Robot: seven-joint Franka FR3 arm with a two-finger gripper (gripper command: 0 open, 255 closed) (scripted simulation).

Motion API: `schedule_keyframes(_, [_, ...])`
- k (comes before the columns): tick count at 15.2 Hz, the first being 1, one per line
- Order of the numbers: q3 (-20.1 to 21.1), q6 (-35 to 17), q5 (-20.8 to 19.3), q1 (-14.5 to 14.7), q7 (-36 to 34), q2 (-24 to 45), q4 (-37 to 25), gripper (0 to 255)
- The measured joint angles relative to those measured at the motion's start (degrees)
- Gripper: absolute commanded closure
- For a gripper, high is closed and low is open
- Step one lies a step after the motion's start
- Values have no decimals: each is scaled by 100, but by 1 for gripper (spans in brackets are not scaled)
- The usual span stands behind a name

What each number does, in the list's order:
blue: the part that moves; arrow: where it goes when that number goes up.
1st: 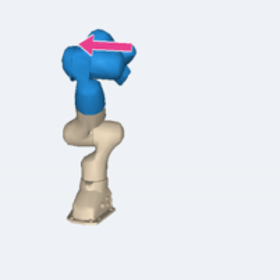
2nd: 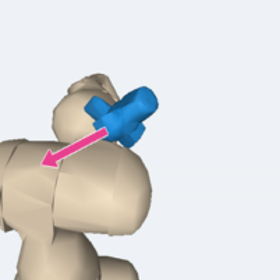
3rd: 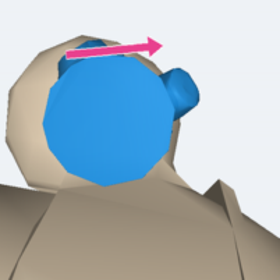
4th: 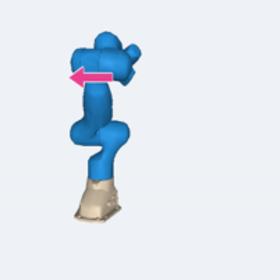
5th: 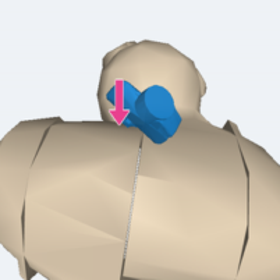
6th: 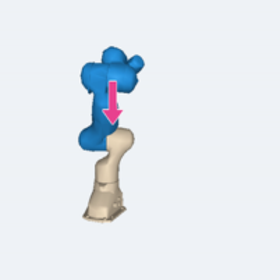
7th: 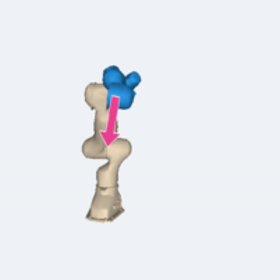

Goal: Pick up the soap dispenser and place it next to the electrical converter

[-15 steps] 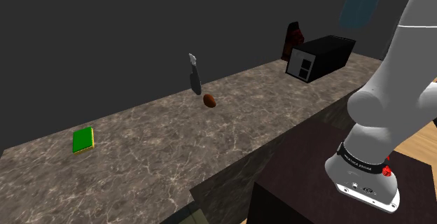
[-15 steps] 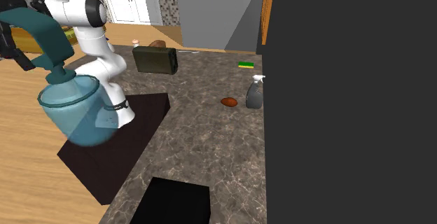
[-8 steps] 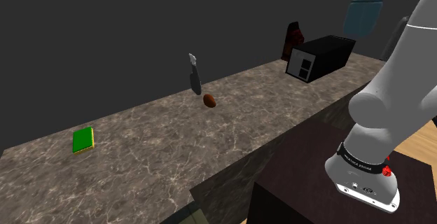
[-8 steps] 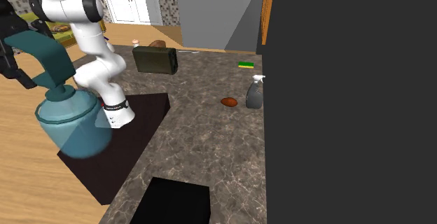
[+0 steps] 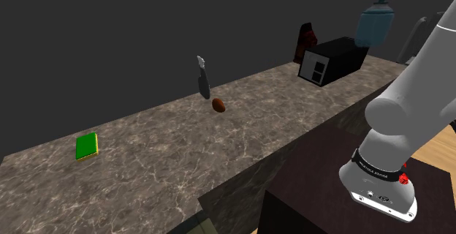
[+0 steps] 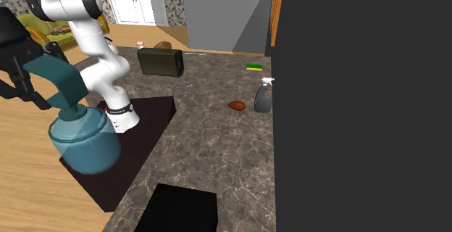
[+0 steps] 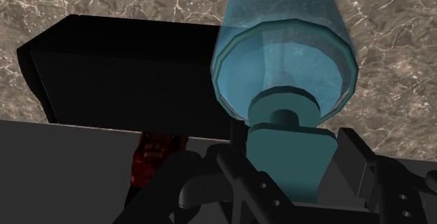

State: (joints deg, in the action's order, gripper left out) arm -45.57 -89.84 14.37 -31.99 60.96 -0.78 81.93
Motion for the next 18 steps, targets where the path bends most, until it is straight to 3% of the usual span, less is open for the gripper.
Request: schedule_keyframes(18, [211, -1530, -408, 98, 8, -581, 1908, 255])
